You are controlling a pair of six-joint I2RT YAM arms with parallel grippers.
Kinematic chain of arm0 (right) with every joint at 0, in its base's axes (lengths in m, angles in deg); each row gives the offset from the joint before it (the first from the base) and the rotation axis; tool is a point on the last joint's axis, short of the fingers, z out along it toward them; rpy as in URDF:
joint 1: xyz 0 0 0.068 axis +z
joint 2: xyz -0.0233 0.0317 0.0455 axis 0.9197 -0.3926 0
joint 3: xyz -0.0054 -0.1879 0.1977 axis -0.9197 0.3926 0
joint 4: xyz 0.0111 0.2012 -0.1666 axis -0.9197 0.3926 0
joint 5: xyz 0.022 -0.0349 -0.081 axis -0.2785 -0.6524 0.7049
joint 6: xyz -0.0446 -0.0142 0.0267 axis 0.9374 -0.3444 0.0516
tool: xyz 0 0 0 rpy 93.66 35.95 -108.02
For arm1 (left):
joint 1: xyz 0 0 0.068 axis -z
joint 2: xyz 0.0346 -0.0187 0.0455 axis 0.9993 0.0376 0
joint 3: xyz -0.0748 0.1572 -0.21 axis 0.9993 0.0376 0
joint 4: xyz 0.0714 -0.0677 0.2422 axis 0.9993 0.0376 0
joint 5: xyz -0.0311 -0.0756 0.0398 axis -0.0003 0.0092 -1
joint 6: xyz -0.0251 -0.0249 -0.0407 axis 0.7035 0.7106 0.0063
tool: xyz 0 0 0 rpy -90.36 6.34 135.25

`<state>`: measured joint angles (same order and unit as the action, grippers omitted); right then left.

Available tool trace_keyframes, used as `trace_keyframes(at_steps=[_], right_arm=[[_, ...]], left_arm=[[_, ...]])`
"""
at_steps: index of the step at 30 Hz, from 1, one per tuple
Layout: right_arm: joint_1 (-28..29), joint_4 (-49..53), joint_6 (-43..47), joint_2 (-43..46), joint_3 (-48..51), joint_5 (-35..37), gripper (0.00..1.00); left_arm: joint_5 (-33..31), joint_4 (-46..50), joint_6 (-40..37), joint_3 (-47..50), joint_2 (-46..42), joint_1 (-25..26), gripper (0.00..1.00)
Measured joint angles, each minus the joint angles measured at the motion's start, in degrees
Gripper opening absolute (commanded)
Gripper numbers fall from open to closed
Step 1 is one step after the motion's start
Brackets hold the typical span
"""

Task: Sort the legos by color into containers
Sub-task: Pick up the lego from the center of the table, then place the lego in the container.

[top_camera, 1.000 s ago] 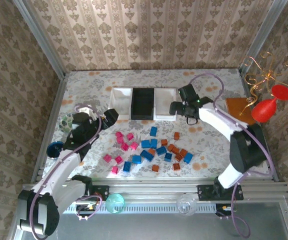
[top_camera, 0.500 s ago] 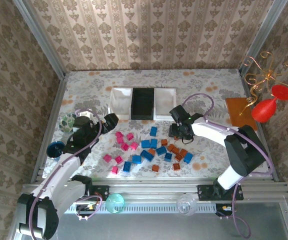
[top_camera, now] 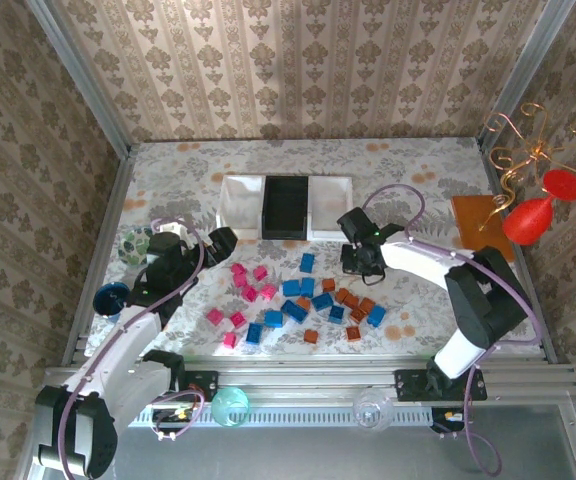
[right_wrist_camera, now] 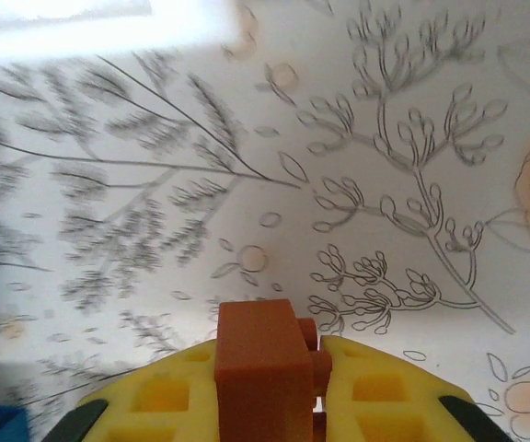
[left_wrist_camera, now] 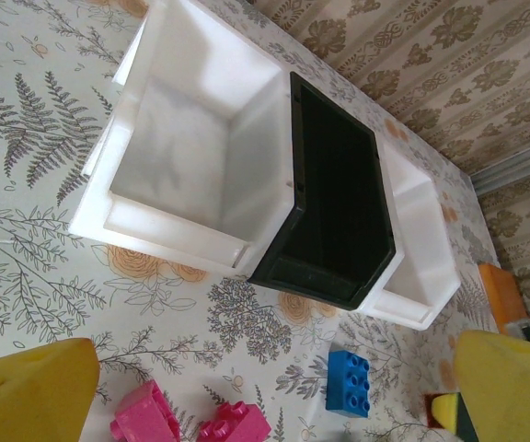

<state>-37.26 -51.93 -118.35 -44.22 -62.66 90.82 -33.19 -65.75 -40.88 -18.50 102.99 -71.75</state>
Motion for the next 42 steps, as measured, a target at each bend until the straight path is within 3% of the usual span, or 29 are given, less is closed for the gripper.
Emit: trace_keyframes(at_steps=[7,13,19,26,36,42], right_arm=[[-1.8,0.0,4.2,0.1,-15.7,0.5,0.17],[-5.2,-1.2,5.7,-12.5,-29.8,1.2,0.19],[-5.7,1.9,6.4,-25.6,-40.4,3.6,0.25],[-5.7,5.4,6.3,-31.9,-46.9,4.6,0.36],[-5.7,5.4,6.9,-30.9,-47.1,4.9,0.61],[-5.3,-1.6,7.2,-16.3,-31.7,4.0,0.74]], left_arm=[[-0.7,3.2,0.0,0.0,0.0,0.0,1.00],[-2.5,9.8,-0.2,-0.6,-0.4,0.4,1.00],[-4.1,17.2,-1.7,-3.4,-0.4,0.4,0.84],[-4.3,21.5,-2.6,-4.6,2.2,0.4,0.87],[-3.8,22.3,-2.8,-4.7,3.3,0.8,0.87],[-3.8,23.9,-4.0,-6.2,5.0,1.0,0.86]])
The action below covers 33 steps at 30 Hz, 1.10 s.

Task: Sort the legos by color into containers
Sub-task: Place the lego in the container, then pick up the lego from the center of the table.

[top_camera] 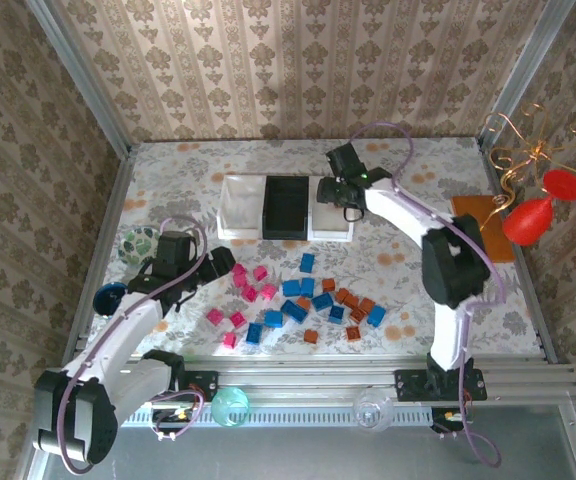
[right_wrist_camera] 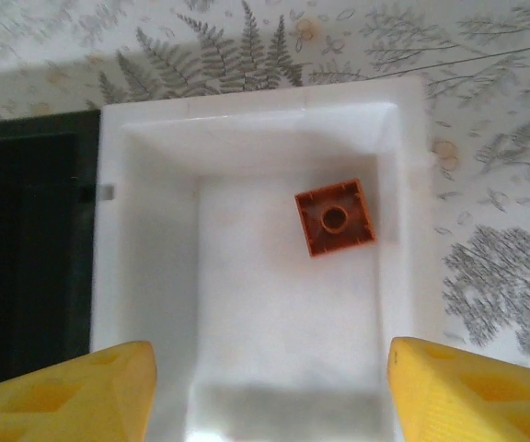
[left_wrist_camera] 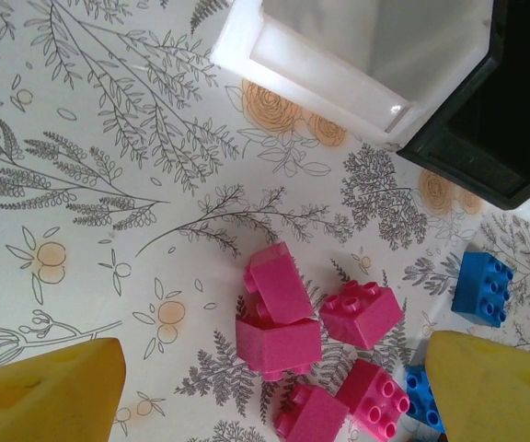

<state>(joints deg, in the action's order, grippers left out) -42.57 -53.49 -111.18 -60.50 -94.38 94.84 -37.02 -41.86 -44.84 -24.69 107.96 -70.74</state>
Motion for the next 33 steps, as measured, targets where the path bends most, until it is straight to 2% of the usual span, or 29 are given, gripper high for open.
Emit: trace_keyframes(at_steps=[3,8,12,19,28,33], right_arm=[[0.6,-6.8,0.2,10.5,9.9,0.0,0.80],[1.9,-14.7,0.4,21.2,21.4,-1.1,0.80],[2.0,-15.0,1.0,22.0,24.9,-2.6,0.79],[2.0,-15.0,1.6,23.4,29.1,-5.1,0.78],[2.0,-15.9,1.7,26.5,29.3,-6.5,0.78],[2.0,-15.8,1.7,26.6,30.1,-6.5,0.78]], left_arm=[[-0.8,0.3,-0.9,-1.2,0.0,0.8,0.85],[-2.4,0.4,-3.0,-3.1,3.5,4.0,0.70],[-3.1,-0.1,-4.7,-4.9,11.0,7.0,0.65],[-4.0,-3.8,-5.9,-6.0,22.2,8.4,0.67],[-5.3,-9.3,-6.1,-6.0,27.2,8.3,0.59],[-5.4,-11.8,-6.2,-6.0,28.4,8.3,0.48]])
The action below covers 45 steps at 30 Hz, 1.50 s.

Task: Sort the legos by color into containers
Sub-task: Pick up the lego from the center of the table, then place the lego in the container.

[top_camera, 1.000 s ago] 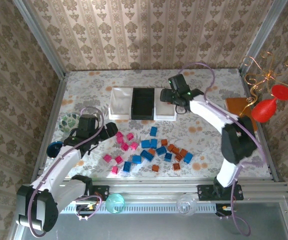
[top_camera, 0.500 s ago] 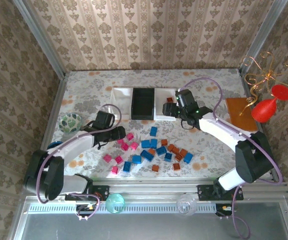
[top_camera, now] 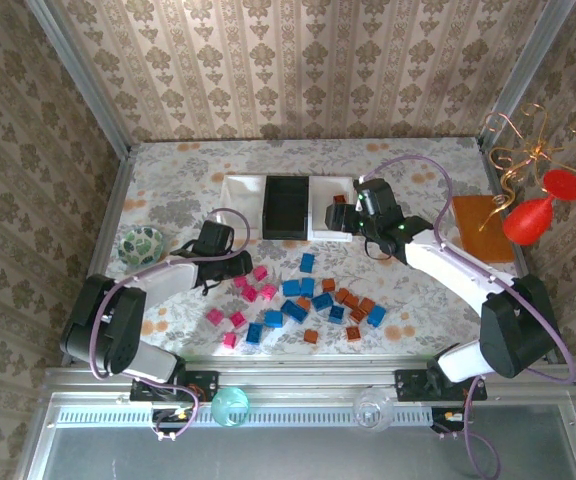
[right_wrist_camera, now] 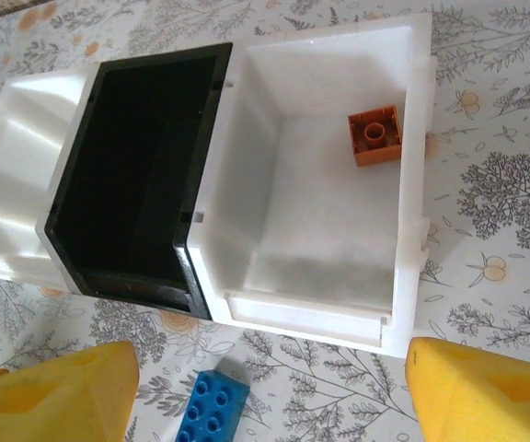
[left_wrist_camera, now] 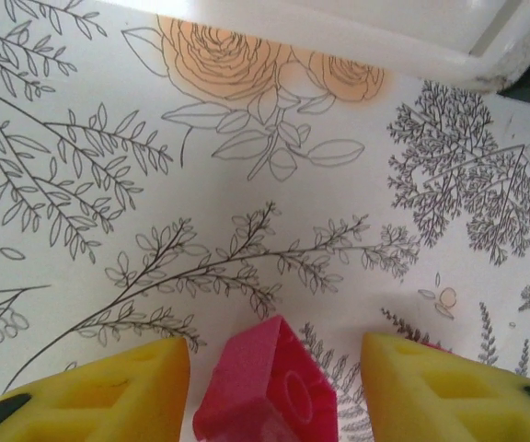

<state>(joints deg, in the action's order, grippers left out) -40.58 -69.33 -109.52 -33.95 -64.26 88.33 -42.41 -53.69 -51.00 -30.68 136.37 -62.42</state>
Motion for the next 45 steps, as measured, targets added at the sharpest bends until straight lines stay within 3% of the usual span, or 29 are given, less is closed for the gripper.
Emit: trace_keyframes(at_steps=[3,11,19,29,39,45], right_arm=[[0.0,0.0,0.0,0.0,0.5,0.0,0.78],[0.0,0.0,0.0,0.0,0.9,0.0,0.78],[0.0,0.0,0.0,0.4,0.9,0.3,0.78],[0.0,0.0,-0.1,0.9,1.1,0.5,0.78],[0.0,0.5,-1.3,5.7,5.8,0.2,0.78],[0.1,1.3,-1.8,9.0,10.5,-0.7,0.78]], left_arm=[[0.1,-1.1,0.1,0.1,0.7,0.0,0.46],[0.2,-2.1,0.7,0.5,0.9,0.0,0.28],[0.3,-1.6,1.0,0.9,-4.4,-0.4,0.18],[-1.4,2.8,0.9,-6.3,-10.4,-4.9,0.21],[-4.9,-2.9,0.7,-20.8,5.4,-8.7,0.23],[-4.9,-3.8,0.2,-28.2,15.3,-8.9,0.30]])
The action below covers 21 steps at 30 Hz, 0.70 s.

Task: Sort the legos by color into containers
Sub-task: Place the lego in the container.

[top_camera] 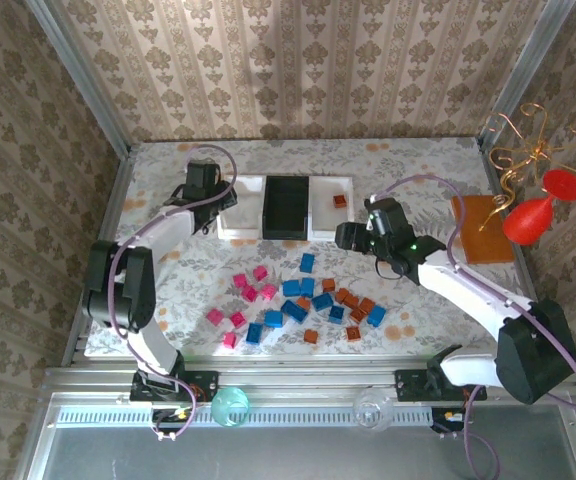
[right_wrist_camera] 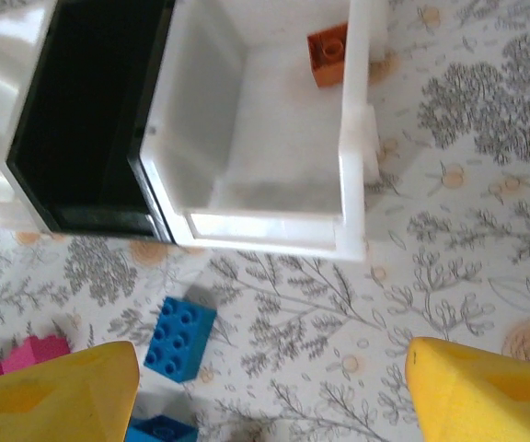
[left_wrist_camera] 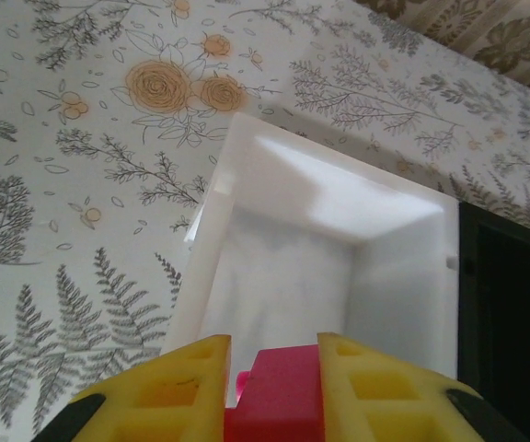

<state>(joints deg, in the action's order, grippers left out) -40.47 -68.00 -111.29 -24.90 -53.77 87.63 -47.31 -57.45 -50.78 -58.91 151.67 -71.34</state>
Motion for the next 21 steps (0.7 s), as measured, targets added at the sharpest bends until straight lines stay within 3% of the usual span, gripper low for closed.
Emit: trace_keyframes(at_steps=[8,12,21], right_arm=[[1.2,0.9,0.0,0.6,2.4,-2.1,0.79],[1.6,1.4,0.0,0.6,2.4,-2.4,0.78],[6.8,1.6,-1.7,-5.6,2.0,-2.7,0.78]], left_arm=[[1.1,0.1,0.1,-1.9,2.9,0.0,0.59],[3.1,-0.3,1.1,-1.6,1.2,0.0,0.66],[7.4,-5.5,3.3,11.1,-18.7,3.2,0.75]])
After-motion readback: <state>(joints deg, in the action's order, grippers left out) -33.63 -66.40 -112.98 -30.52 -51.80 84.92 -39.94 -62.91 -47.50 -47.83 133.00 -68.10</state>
